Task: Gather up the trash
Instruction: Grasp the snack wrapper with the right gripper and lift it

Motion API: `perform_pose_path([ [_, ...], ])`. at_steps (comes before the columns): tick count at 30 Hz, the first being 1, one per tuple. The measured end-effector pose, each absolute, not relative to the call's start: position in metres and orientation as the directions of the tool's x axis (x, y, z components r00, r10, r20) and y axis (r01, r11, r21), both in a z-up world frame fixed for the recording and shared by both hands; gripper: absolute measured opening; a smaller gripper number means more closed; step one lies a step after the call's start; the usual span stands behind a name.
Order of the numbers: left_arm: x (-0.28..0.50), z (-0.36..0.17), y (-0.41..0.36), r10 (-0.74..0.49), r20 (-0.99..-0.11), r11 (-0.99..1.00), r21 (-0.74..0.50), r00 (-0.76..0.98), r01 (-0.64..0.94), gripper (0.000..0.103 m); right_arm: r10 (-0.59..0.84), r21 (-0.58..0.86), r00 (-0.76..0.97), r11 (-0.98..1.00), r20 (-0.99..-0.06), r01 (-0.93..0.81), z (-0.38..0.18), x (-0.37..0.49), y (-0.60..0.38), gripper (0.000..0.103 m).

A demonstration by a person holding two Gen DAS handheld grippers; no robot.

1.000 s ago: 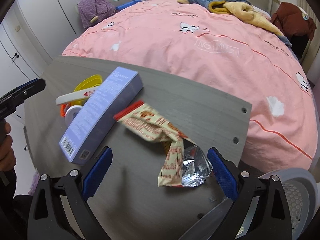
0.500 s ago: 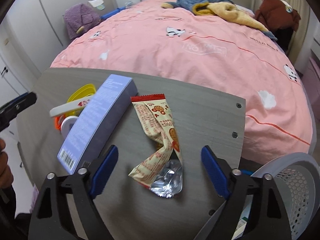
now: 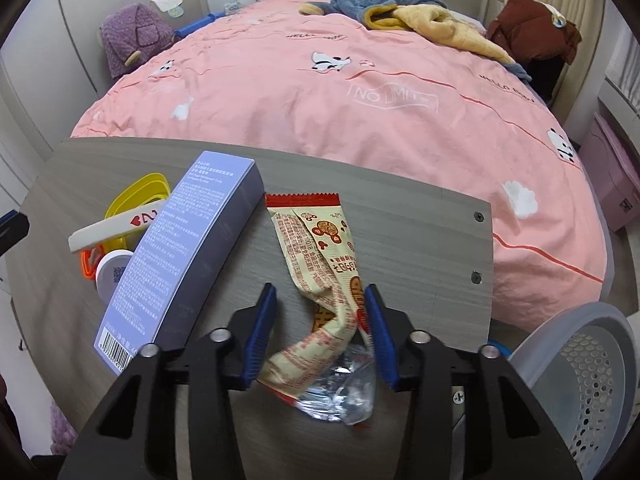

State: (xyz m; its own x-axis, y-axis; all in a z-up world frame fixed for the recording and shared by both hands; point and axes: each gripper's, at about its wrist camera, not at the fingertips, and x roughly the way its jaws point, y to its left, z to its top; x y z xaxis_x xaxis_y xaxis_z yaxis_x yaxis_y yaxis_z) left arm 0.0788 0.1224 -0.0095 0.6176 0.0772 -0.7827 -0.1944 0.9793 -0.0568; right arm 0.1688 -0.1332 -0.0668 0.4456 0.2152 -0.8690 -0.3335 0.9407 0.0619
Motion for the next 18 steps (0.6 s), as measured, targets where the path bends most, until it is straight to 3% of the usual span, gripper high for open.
perform_pose_path([
  [3, 0.078, -0.011, 0.119, 0.06, -0.783, 0.983, -0.061, 0.619, -0.173, 0.069, 0.212, 0.07, 0.452, 0.948, -0.867, -0.31, -0.065, 0.165, -0.135, 0.028],
  [6, 0.078, -0.012, 0.115, 0.041, -0.783, 0.987, -0.066, 0.62, -0.149, 0.069, 0.206, 0.077, 0.473, 0.958, -0.857, -0.278, -0.061, 0.156, -0.14, 0.026],
  [18, 0.1, -0.017, 0.088, -0.032, -0.793, 0.999, -0.034, 0.608, 0.008, 0.069, 0.195, 0.131, 0.536, 0.979, -0.821, -0.155, -0.047, 0.105, -0.165, 0.026],
])
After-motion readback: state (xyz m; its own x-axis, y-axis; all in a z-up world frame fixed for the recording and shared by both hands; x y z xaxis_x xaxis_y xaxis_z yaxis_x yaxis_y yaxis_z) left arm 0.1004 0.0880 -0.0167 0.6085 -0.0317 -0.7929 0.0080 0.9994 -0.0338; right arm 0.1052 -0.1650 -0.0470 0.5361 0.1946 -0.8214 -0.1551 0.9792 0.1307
